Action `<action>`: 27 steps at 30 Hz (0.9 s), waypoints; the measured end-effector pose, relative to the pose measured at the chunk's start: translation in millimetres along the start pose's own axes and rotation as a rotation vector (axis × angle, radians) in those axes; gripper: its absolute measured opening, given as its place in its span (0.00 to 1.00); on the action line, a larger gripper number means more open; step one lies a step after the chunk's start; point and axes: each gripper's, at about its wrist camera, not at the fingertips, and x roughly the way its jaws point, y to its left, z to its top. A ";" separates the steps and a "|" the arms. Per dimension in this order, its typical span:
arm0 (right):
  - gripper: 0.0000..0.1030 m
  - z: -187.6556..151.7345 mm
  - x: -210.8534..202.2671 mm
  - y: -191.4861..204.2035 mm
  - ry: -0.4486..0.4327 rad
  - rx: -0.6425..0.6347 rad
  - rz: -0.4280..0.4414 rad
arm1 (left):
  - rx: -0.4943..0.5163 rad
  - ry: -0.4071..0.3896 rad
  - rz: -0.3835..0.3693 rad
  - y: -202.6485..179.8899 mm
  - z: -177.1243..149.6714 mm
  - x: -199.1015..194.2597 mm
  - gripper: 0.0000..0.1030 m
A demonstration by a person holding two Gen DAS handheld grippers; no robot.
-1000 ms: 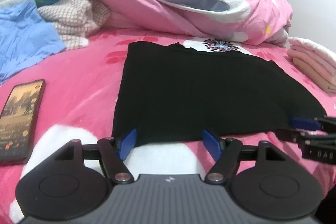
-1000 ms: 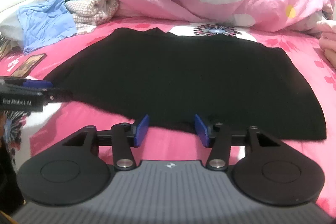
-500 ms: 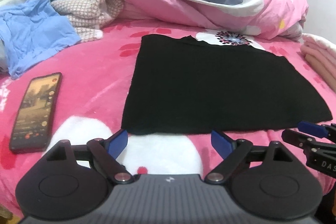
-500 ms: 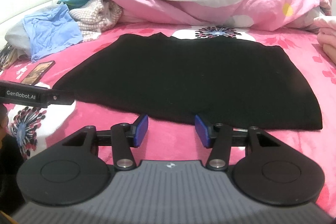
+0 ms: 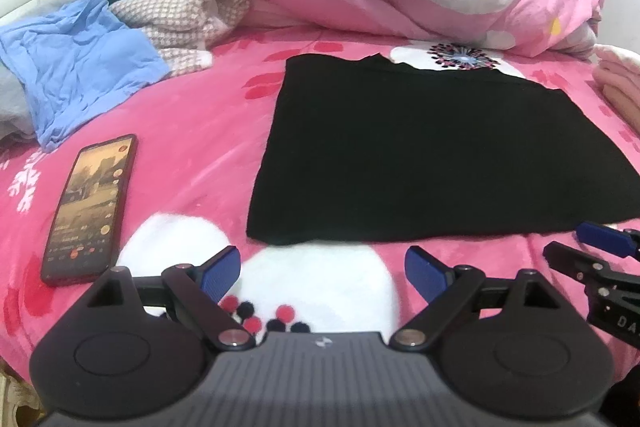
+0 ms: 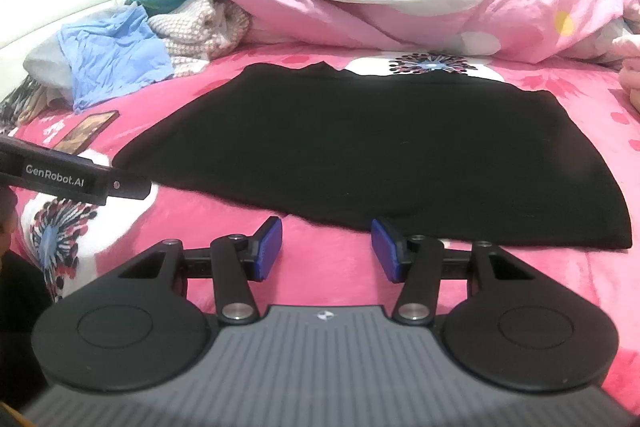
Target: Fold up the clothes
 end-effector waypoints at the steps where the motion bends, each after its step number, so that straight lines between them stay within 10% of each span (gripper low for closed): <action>1: 0.48 0.4 0.2 0.9 0.000 -0.004 0.001 | -0.003 0.003 0.002 1.3 -0.2 0.3 0.88; 19: 0.48 10.5 11.1 31.2 0.010 -0.104 0.029 | -0.069 0.019 -0.090 38.4 -11.7 2.6 0.91; 27: 0.48 33.7 32.6 88.8 -0.044 -0.361 0.171 | -0.174 -0.045 -0.132 92.1 -26.5 -25.7 0.91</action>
